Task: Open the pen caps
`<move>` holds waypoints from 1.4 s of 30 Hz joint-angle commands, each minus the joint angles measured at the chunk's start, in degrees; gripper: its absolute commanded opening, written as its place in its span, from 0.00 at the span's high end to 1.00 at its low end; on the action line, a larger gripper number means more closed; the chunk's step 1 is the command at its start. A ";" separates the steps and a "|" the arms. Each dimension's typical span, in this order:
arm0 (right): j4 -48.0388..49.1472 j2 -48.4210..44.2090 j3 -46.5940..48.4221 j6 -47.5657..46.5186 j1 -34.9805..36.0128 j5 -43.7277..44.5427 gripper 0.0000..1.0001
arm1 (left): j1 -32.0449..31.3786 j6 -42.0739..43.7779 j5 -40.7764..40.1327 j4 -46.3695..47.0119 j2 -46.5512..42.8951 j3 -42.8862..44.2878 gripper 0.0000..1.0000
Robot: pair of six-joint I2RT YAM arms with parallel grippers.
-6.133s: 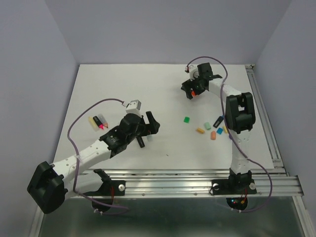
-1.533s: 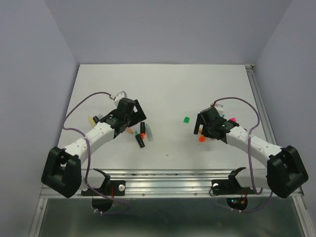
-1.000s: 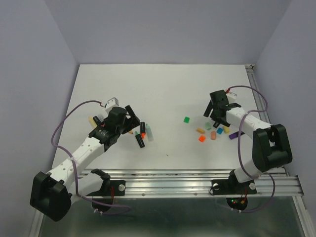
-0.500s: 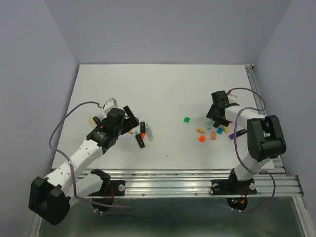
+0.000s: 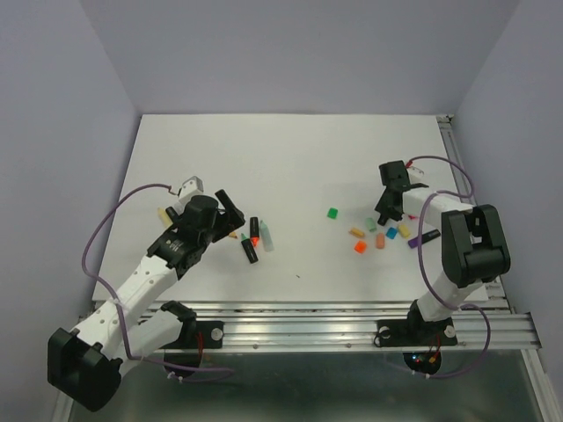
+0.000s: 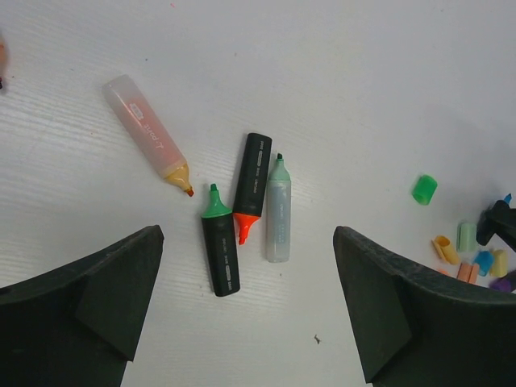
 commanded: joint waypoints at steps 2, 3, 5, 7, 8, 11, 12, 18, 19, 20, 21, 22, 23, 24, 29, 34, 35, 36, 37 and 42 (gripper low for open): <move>-0.30 -5.73 9.22 -3.46 1.44 -5.61 0.75 | -0.21 -0.47 -0.41 -0.41 -3.01 -0.40 0.01; -0.92 -6.09 10.11 -3.82 3.01 -5.63 0.75 | -0.12 -0.73 -0.59 -0.41 -3.19 -0.84 0.01; -1.45 -6.53 10.73 -3.99 9.57 -6.15 0.75 | -0.21 -1.26 -1.46 -0.58 -3.71 -1.37 0.01; 0.99 -6.27 9.77 -3.82 16.52 -8.51 0.75 | -0.21 -1.70 -1.47 -0.50 -3.72 -2.07 0.01; 2.14 -5.66 9.33 -3.30 18.39 -10.18 0.75 | -0.12 -1.70 -1.38 -0.50 -3.72 -2.16 0.01; 4.87 -1.54 10.11 -3.81 25.06 -13.98 0.74 | -0.12 -1.87 -0.85 -0.85 -3.28 -2.16 0.01; 4.70 -0.22 11.25 -4.78 26.57 -14.06 0.74 | -0.20 -1.87 -0.77 -1.02 -3.28 -2.16 0.01; 1.89 8.75 18.28 -8.13 33.79 -14.94 0.67 | -0.12 -2.84 -1.21 -1.82 -5.03 -2.69 0.01; 2.15 9.19 18.55 -8.39 34.23 -15.29 0.62 | -0.20 -2.93 -0.94 -1.90 -5.21 -2.95 0.01; 2.50 9.46 18.64 -8.56 34.58 -15.64 0.60 | -0.21 -2.76 -0.94 -1.82 -5.39 -2.95 0.01; 3.11 9.72 18.55 -9.44 35.02 -18.78 0.55 | -0.21 -2.41 -0.85 -1.82 -5.39 -2.95 0.01; 3.82 9.64 18.38 -10.40 35.19 -21.42 0.47 | -0.21 -2.40 -0.85 -1.99 -5.39 -2.87 0.01; 5.39 9.46 18.12 -11.11 35.28 -24.14 0.41 | -0.21 -2.31 -0.77 -1.99 -5.21 -2.69 0.01; 6.27 9.11 17.68 -11.64 35.28 -25.82 0.38 | -0.12 -2.23 -0.76 -2.08 -5.04 -2.60 0.01; 7.52 0.85 13.02 -12.35 35.28 -25.58 0.00 | -0.21 -1.96 -0.33 -2.26 -5.12 -1.99 0.01; 6.63 -8.80 6.79 -4.01 35.11 -2.59 0.00 | -0.21 -1.87 -0.76 -3.66 -5.65 -0.32 0.01; 7.42 -13.69 5.12 -3.04 35.02 0.49 0.00 | -0.21 -2.05 -1.90 -4.18 -5.83 0.12 0.01; 8.38 -15.92 0.84 -2.51 35.02 5.31 0.00 | -0.21 -2.49 -2.69 -5.67 -5.91 0.47 0.01; 9.52 -18.64 -1.46 -3.02 35.02 6.66 0.00 | -0.21 -2.84 -3.66 -6.38 -6.00 1.35 0.01; 5.95 -30.59 -9.48 2.50 35.02 14.67 0.00 | -0.12 -4.07 -7.62 -9.28 -6.00 3.28 0.01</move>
